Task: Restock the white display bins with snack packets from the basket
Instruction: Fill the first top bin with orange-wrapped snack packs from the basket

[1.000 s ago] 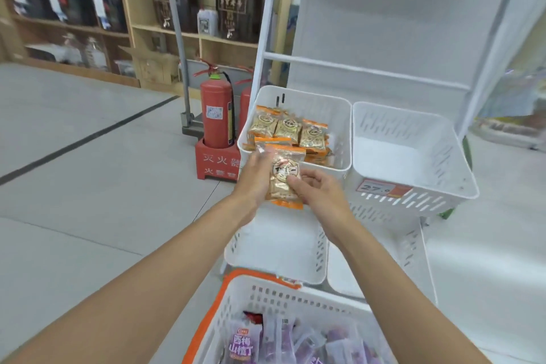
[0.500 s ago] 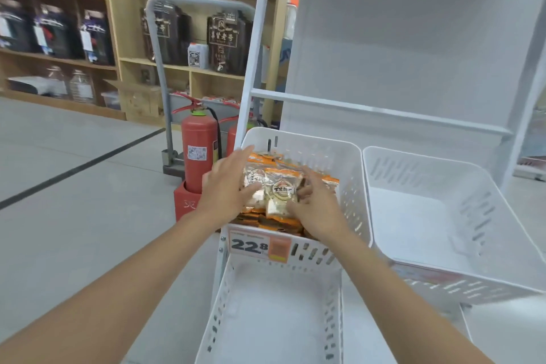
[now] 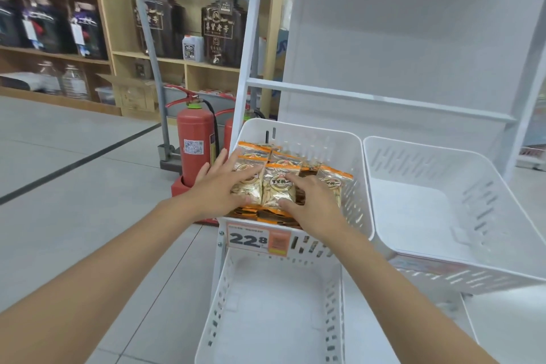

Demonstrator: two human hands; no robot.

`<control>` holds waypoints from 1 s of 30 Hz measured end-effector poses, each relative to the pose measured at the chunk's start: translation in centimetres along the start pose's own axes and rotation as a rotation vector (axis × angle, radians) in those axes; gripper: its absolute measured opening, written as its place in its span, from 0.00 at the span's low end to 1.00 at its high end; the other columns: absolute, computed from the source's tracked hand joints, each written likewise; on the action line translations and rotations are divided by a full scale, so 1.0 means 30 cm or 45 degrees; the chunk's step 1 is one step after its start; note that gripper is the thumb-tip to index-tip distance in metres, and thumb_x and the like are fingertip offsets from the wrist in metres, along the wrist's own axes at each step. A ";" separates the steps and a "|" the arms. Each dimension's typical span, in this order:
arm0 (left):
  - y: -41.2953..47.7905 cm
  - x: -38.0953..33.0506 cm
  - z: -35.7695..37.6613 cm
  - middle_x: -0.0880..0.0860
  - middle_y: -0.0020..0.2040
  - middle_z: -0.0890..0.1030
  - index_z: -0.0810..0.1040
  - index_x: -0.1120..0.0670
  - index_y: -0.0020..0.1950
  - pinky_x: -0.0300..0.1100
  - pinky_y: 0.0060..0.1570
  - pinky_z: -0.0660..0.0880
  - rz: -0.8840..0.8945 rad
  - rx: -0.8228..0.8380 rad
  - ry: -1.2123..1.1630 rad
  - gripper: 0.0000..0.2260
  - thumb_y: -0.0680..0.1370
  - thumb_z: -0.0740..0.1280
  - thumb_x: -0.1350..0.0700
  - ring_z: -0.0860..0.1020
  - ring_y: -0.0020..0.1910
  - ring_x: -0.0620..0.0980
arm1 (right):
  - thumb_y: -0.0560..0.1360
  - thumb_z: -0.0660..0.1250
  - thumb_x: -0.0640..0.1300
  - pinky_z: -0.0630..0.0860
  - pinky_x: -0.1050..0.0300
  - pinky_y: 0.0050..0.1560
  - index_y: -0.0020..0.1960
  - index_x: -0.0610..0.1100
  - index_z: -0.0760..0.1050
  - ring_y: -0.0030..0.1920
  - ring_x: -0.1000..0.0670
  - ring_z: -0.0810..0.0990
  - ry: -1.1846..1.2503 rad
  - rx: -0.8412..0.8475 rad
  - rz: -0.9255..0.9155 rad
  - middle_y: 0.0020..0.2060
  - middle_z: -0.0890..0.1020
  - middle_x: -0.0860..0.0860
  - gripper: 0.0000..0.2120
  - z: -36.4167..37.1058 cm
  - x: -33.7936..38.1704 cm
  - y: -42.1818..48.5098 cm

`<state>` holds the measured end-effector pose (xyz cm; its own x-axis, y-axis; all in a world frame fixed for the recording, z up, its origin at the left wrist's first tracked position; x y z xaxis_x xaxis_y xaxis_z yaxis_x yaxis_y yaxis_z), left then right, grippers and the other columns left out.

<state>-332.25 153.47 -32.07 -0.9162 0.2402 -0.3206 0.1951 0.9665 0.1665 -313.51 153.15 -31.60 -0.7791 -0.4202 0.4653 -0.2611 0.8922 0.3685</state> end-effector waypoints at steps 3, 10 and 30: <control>-0.026 -0.007 -0.001 0.46 0.79 0.34 0.50 0.31 0.76 0.55 0.75 0.40 -0.028 -0.063 -0.056 0.36 0.77 0.69 0.43 0.34 0.78 0.49 | 0.75 0.69 0.53 0.65 0.51 0.68 0.73 0.53 0.67 0.65 0.49 0.68 0.088 -0.031 0.025 0.61 0.73 0.49 0.28 -0.018 -0.002 -0.007; -0.055 -0.031 -0.007 0.45 0.80 0.37 0.50 0.34 0.78 0.55 0.75 0.42 -0.027 -0.222 -0.046 0.37 0.74 0.67 0.35 0.36 0.78 0.49 | 0.79 0.61 0.41 0.67 0.51 0.65 0.72 0.46 0.67 0.64 0.42 0.71 -0.112 -0.270 0.165 0.65 0.71 0.43 0.22 -0.141 -0.094 -0.032; -0.069 -0.041 0.015 0.45 0.80 0.40 0.52 0.35 0.78 0.56 0.75 0.45 -0.056 -0.237 -0.230 0.30 0.79 0.63 0.40 0.40 0.79 0.49 | 0.75 0.70 0.51 0.57 0.56 0.74 0.71 0.53 0.68 0.74 0.52 0.58 0.181 -0.029 -0.060 0.74 0.60 0.53 0.25 -0.021 0.061 -0.069</control>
<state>-331.36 151.21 -32.45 -0.8419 0.2267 -0.4897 0.0735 0.9472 0.3121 -314.05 150.43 -31.01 -0.6771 -0.4824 0.5557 -0.2816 0.8676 0.4099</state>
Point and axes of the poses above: each hand's wrist, its own y-axis towards the middle knuckle, its own z-axis out of the palm, x = y × z, the point moved 6 cm from there along y, towards the middle knuckle
